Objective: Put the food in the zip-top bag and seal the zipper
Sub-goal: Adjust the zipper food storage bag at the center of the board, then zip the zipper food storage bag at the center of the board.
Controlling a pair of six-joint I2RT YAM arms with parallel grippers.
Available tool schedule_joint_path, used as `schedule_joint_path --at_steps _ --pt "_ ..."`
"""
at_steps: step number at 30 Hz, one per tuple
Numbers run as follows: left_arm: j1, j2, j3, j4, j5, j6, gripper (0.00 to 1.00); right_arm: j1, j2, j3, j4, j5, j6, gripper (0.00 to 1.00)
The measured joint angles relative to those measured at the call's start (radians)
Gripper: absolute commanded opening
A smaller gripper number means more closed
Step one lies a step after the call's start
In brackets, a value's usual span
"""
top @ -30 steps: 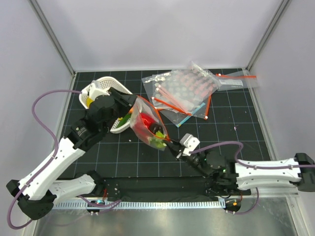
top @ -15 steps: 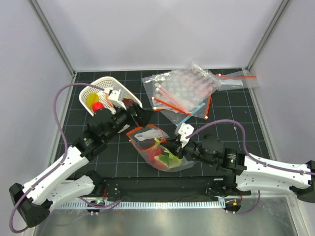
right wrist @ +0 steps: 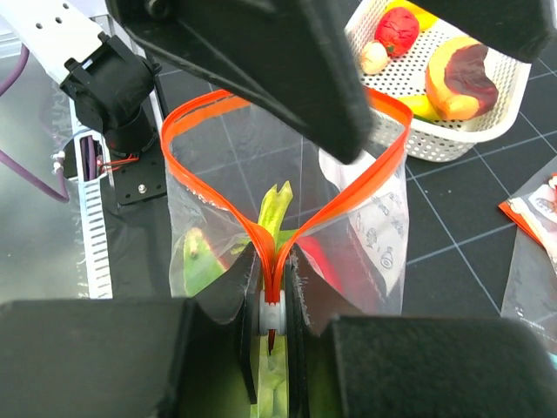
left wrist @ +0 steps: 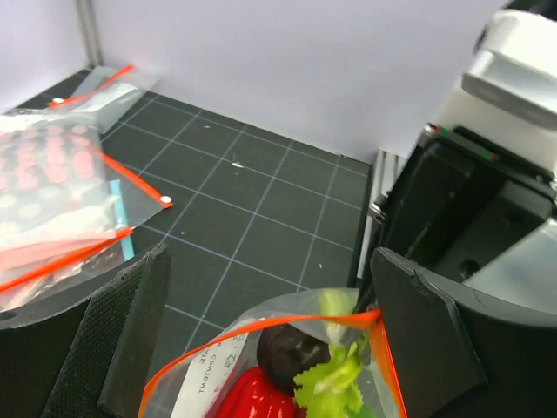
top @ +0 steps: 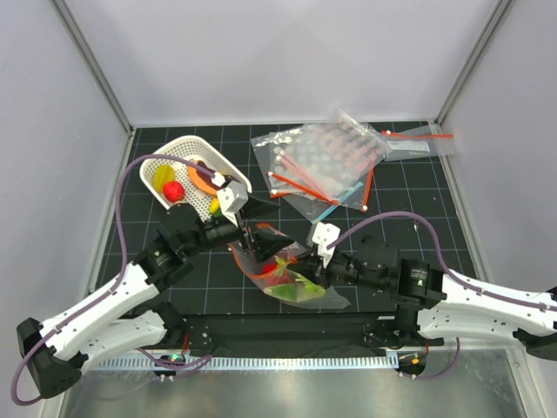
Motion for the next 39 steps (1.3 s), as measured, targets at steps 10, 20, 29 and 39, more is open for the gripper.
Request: schedule_joint_path --at_steps 10,20,29,39 --pt "-0.022 0.090 0.000 -0.021 0.187 0.118 0.97 0.000 -0.132 -0.005 -0.067 0.026 0.001 0.01" --pt "-0.076 0.111 0.027 -0.108 0.273 0.211 0.90 0.000 -0.145 -0.011 -0.090 0.042 0.002 0.01" --pt "-0.090 0.085 0.027 -0.124 0.273 0.203 0.91 0.000 -0.136 -0.013 -0.089 0.058 0.000 0.01" --pt "-0.096 0.066 0.027 -0.117 0.231 0.132 1.00 0.000 -0.116 -0.013 -0.081 0.060 -0.001 0.01"
